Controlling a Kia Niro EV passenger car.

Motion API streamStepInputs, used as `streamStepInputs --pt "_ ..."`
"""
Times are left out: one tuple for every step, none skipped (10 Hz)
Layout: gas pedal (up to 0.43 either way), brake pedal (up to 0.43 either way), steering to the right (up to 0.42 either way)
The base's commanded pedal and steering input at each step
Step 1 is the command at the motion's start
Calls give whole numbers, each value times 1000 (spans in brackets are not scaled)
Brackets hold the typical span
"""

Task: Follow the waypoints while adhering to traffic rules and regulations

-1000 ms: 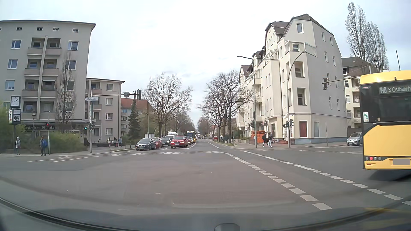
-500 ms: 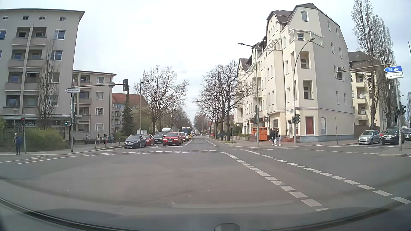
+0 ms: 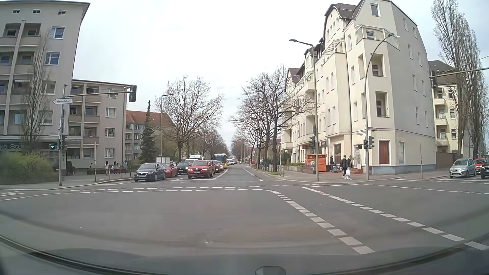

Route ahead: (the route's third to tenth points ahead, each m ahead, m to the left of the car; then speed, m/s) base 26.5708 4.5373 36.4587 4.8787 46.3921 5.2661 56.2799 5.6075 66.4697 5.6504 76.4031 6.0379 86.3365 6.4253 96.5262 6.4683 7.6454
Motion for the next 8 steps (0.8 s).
streamStepInputs --pt "138 0 -3" --pt "138 0 -3" --pt "138 0 -3" --pt "138 0 -3" --pt "138 0 -3" --pt "138 0 -4" --pt "138 0 -3" --pt "138 0 -5"
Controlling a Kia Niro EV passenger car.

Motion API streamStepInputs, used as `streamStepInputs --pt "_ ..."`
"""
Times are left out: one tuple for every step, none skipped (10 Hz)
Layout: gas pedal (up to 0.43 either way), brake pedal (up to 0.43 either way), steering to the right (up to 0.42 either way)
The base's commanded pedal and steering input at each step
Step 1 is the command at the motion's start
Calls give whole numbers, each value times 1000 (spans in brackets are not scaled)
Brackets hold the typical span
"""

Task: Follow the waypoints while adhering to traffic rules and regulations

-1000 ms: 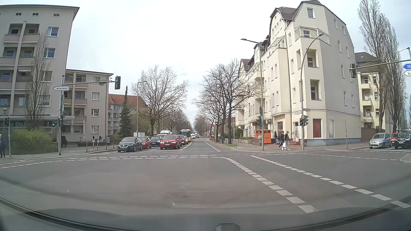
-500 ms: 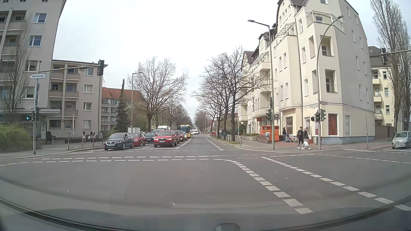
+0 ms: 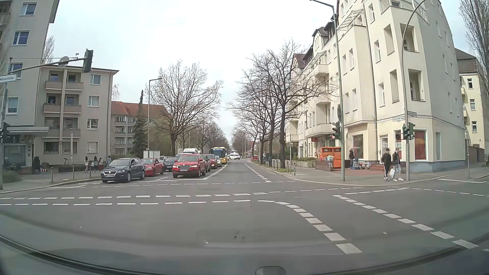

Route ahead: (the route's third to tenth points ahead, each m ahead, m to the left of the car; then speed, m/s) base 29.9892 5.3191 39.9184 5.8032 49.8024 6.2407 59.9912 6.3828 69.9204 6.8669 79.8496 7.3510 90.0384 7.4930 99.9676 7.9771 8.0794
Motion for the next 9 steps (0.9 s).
streamStepInputs --pt "98 0 -5" --pt "87 0 -6" --pt "87 0 -6" --pt "87 0 -8" --pt "87 0 -8" --pt "87 0 -8" --pt "87 0 -8" --pt "87 0 -9" --pt "87 0 -9"
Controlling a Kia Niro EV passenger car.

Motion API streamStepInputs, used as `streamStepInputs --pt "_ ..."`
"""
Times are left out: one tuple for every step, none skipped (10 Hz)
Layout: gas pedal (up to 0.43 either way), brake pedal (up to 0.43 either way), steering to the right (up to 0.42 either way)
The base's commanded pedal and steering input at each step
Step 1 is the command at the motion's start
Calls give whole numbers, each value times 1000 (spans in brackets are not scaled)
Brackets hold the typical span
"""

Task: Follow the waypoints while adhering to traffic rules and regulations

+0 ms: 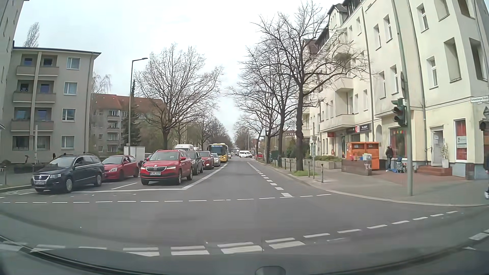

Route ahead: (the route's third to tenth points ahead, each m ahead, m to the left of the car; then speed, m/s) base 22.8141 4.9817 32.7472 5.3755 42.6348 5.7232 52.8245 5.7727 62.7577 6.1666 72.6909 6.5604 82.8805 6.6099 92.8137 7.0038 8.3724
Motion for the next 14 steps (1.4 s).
streamStepInputs --pt "87 0 -9" --pt "87 0 -9" --pt "79 0 -9" --pt "67 0 -9" --pt "67 0 -9" --pt "67 0 -9" --pt "67 0 -9" --pt "47 0 -7" --pt "47 0 -5" --pt "47 0 -4" --pt "47 0 -4" --pt "59 0 -4" --pt "59 0 -4" --pt "87 0 -3"
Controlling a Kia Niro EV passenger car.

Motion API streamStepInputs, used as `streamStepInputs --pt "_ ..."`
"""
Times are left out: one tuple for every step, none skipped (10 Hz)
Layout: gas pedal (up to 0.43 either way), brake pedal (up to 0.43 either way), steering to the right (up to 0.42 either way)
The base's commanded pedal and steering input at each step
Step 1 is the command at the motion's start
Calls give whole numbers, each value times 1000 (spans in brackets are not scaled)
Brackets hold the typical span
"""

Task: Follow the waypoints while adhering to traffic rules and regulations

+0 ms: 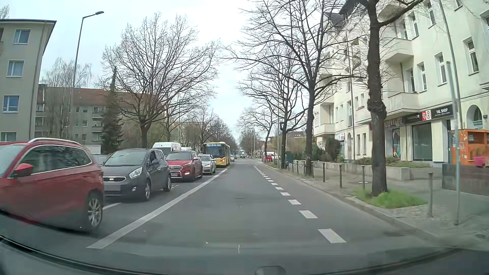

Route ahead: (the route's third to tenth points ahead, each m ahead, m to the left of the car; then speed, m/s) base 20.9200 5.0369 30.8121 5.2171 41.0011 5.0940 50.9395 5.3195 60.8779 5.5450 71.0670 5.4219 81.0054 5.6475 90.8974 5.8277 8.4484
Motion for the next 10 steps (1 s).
streamStepInputs --pt "87 0 -3" --pt "87 0 -3" --pt "87 0 -3" --pt "87 0 0" --pt "87 0 3" --pt "87 0 3" --pt "87 0 3" --pt "87 0 3" --pt "87 0 2" --pt "87 0 2"
